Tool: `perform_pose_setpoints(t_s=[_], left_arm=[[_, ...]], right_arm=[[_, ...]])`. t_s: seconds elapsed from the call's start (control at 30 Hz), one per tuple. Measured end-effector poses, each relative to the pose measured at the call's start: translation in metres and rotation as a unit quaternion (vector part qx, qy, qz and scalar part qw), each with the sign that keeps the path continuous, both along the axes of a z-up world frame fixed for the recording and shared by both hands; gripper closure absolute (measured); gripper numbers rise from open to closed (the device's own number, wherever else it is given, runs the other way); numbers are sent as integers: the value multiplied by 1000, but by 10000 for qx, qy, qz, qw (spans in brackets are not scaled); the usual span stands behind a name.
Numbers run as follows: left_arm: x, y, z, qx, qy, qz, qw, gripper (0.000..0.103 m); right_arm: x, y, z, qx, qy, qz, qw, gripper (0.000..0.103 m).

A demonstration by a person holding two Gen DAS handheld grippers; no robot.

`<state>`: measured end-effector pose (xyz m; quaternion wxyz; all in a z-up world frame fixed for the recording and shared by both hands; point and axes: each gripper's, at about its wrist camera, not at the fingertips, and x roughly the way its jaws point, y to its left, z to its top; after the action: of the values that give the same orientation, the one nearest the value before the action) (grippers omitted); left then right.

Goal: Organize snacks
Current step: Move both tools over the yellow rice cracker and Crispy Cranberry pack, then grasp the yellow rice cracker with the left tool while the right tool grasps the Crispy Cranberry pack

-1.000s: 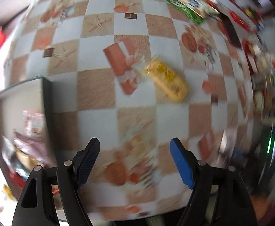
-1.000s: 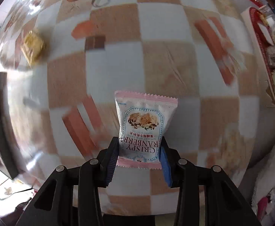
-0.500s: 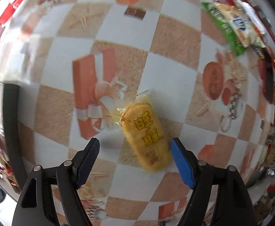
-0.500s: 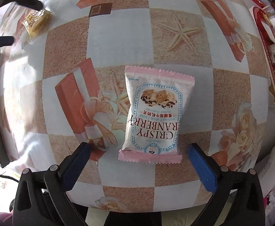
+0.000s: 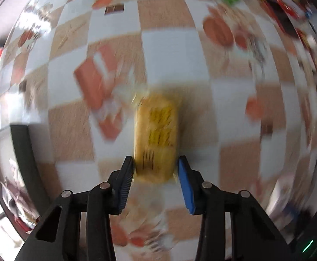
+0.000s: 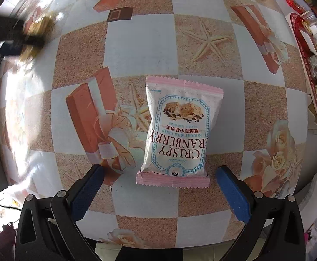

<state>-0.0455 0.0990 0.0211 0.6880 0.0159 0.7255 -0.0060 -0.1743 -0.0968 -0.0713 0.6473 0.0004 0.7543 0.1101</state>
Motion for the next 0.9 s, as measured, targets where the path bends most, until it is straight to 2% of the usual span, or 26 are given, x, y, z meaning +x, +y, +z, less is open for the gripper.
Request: perform_pose_setpoints(t_s=[0.13,0.17,0.2,0.27,0.37,0.47,0.73,0.9], left_arm=[[-42,11,-3,-3,66,-154,9999,57],[-48,13,-4,17,58,-160,9999,48],[-54,15,-6,57,78,-155,9998,36],[-62,20,-11,119,179,-92,9997,20],[-62,26,-15,72,231,-68,9997,14],[-60,30,-25,77,469,-163,9987,0],[-40,12,-30,3,415,-144,9990,0],[-50,18,-23,-6,304,-141,9994,0]], right_arm=[[2,0,-1,0,38,18,10000,0],[2,0,-1,-3,66,24,10000,0],[2,0,-1,-5,90,31,10000,0],[1,1,0,-7,111,45,9999,0],[0,-1,-1,-6,111,74,9999,0],[1,0,-1,-3,109,63,9999,0],[1,0,-1,8,83,77,9999,0],[1,0,-1,12,86,80,9999,0]])
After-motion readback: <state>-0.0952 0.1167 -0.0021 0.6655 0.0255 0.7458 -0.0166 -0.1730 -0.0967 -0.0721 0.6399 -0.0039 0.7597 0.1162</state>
